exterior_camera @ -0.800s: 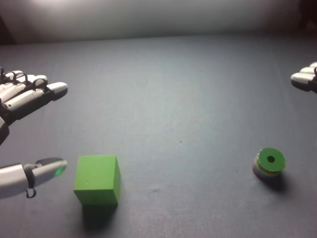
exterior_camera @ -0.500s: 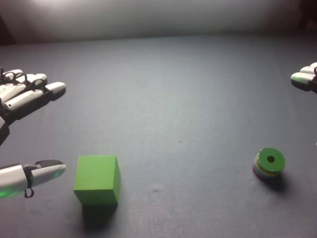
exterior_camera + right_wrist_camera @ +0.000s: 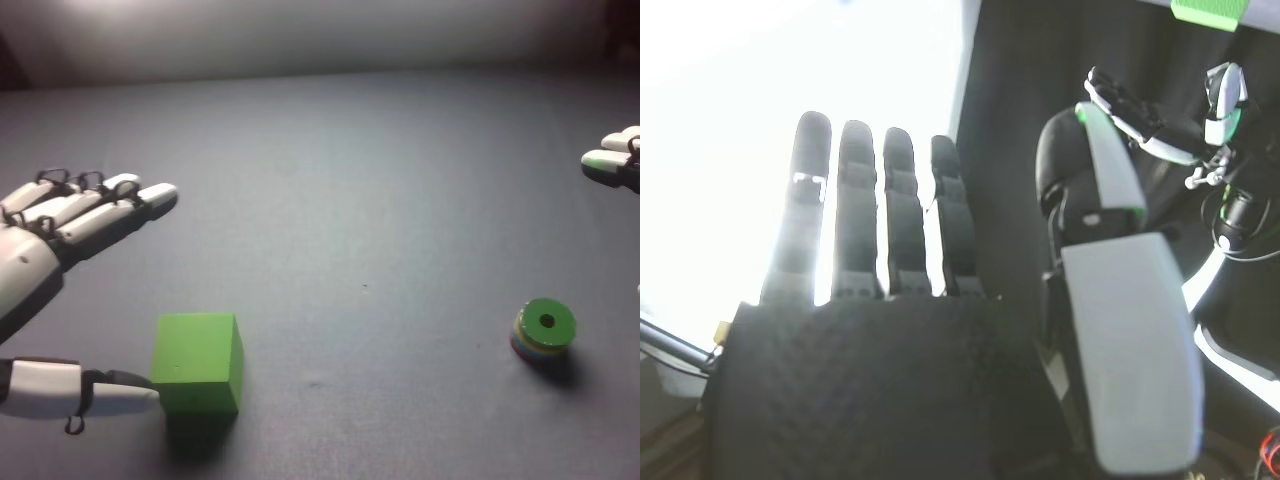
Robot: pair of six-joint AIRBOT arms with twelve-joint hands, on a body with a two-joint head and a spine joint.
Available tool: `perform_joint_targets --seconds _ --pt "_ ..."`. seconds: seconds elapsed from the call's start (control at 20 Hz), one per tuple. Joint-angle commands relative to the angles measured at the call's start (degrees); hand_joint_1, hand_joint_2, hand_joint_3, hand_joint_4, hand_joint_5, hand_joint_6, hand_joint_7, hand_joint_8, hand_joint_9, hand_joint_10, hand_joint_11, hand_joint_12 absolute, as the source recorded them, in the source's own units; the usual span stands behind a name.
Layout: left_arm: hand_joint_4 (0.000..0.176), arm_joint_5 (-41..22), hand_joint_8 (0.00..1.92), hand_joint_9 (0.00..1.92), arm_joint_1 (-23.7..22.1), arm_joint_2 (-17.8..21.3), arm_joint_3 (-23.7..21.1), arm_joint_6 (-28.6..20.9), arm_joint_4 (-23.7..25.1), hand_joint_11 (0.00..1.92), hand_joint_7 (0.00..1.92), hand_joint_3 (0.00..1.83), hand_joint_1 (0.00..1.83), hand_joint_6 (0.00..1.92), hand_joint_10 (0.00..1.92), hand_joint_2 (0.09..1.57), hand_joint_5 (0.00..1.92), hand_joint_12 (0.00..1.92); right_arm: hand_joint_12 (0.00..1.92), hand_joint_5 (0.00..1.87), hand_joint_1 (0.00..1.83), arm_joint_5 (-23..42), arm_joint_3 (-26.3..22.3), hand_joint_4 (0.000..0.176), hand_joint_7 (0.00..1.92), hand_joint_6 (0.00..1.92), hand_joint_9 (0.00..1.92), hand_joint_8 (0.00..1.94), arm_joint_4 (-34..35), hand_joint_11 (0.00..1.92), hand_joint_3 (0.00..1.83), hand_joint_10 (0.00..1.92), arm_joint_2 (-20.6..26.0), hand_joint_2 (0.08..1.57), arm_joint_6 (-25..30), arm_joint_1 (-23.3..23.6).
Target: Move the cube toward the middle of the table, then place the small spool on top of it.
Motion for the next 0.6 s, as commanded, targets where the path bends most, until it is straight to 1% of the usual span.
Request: perform_joint_targets --seconds 0.0,0.05,0.15,0.2,0.25,0.3,0.35,0.4,0.5,0.55 --pt "0.174 -4.0 0.00 0.25 -1.1 0.0 0.3 -0.5 1.9 0.04 0.09 0.00 0.69 0.00 0.00 0.73 0.01 0.71 0.76 0.34 0.83 7.0 0.4 0.023 0.30 0.00 0.28 0.00 0.6 0.05 0.00 0.00 0.1 1.22 0.2 0.8" --pt "0.176 -1.6 0.00 0.25 -2.5 -0.1 0.5 -0.8 3.8 0.04 0.09 0.00 0.69 0.00 0.00 0.73 0.00 0.71 0.75 0.35 0.84 7.0 0.5 0.022 0.30 0.00 0.28 0.00 0.6 0.04 0.00 0.00 0.1 1.22 0.2 0.8" --pt "0.176 3.9 0.00 0.23 -5.7 -1.1 1.7 -1.1 7.5 0.00 0.08 0.00 0.75 0.00 0.00 0.73 0.00 0.68 0.65 0.35 0.80 7.0 0.6 0.026 0.31 0.00 0.29 0.00 0.6 0.08 0.00 0.00 0.1 1.21 0.2 0.8" --pt "0.176 6.6 0.00 0.22 -7.1 -2.0 2.4 -1.2 9.0 0.00 0.08 0.00 0.78 0.00 0.00 0.72 0.00 0.68 0.64 0.35 0.80 7.0 0.6 0.022 0.31 0.00 0.28 0.00 0.6 0.08 0.00 0.00 0.1 1.22 0.2 0.8" --pt "0.176 9.1 0.00 0.21 -8.4 -2.8 3.1 -1.3 10.4 0.00 0.08 0.00 0.76 0.00 0.00 0.72 0.02 0.64 0.63 0.35 0.80 7.0 0.7 0.019 0.31 0.00 0.28 0.00 0.6 0.07 0.00 0.00 0.1 1.21 0.2 0.8" --pt "0.176 11.1 0.00 0.16 -9.4 -3.6 3.5 -1.5 11.7 0.00 0.05 0.00 0.73 0.00 0.00 0.73 0.01 0.54 0.57 0.35 0.80 7.0 0.7 0.007 0.32 0.00 0.29 0.00 0.6 0.11 0.00 0.00 0.1 1.21 0.2 0.8" --pt "0.176 12.5 0.00 0.14 -10.2 -4.2 3.8 -1.4 12.8 0.00 0.06 0.00 0.74 0.01 0.00 0.73 0.04 0.46 0.55 0.35 0.81 7.0 0.7 0.000 0.32 0.00 0.28 0.00 0.6 0.10 0.00 0.00 0.1 1.22 0.2 0.8" --pt "0.176 13.6 0.00 0.13 -10.9 -4.6 4.0 -1.3 13.5 0.00 0.07 0.00 0.75 0.00 0.00 0.73 0.06 0.41 0.51 0.35 0.81 7.0 0.7 0.000 0.33 0.00 0.29 0.00 0.6 0.13 0.00 0.00 0.1 1.22 0.2 0.8" --pt "0.176 15.9 0.00 0.13 -11.7 -5.3 4.3 -0.1 13.9 0.00 0.07 0.00 0.78 0.01 0.00 0.73 0.09 0.39 0.50 0.36 0.79 7.0 0.7 0.000 0.33 0.00 0.30 0.00 0.6 0.15 0.00 0.00 0.1 1.23 0.2 0.8" --pt "0.176 17.5 0.00 0.14 -12.2 -5.9 4.5 1.6 13.7 0.00 0.08 0.00 0.79 0.01 0.00 0.74 0.10 0.37 0.50 0.37 0.82 7.0 0.7 0.000 0.34 0.00 0.30 0.00 0.6 0.14 0.00 0.00 0.0 1.22 0.2 0.8"
